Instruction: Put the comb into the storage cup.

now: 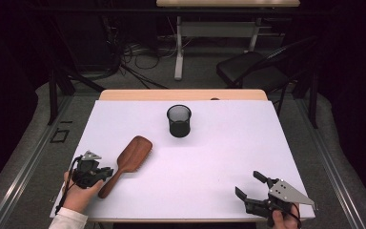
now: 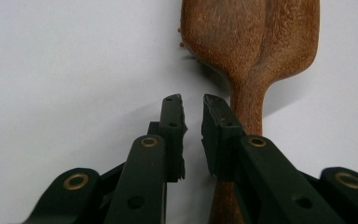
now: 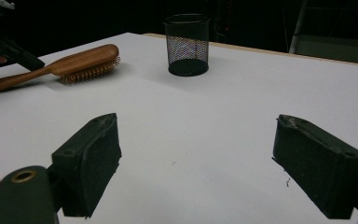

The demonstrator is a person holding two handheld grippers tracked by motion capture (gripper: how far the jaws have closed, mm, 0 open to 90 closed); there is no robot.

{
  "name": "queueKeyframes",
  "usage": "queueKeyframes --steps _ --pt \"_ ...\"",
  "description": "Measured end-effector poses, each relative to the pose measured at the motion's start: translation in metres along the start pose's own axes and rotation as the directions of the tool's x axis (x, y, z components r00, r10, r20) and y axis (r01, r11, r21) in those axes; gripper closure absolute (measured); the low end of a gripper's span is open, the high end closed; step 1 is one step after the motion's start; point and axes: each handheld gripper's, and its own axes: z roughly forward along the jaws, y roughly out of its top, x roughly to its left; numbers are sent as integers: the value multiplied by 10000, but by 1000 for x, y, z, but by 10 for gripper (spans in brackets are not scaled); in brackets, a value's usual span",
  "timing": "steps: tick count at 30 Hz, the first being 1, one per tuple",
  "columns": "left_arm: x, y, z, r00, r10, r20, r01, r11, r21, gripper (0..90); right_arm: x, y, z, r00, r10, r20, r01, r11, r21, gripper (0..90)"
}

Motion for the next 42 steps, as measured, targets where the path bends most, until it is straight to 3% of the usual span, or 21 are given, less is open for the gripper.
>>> queueKeyframes --steps 20,31,36,42 --pt "2 1 -11 9996 -277 55 280 9976 -628 551 0 0 0 10000 1 -7 -1 10000 48 141" --pt "-1 2 -13 9996 -182 203 198 9963 -835 434 0 0 0 10000 43 -18 -43 10000 47 141" --pt "-3 3 -18 9991 -396 171 411 9945 -968 433 0 0 0 10000 38 -26 -38 10000 52 141" --pt "-2 3 -23 9978 -455 474 513 9904 -1285 434 0 0 0 10000 30 -35 -29 10000 62 140"
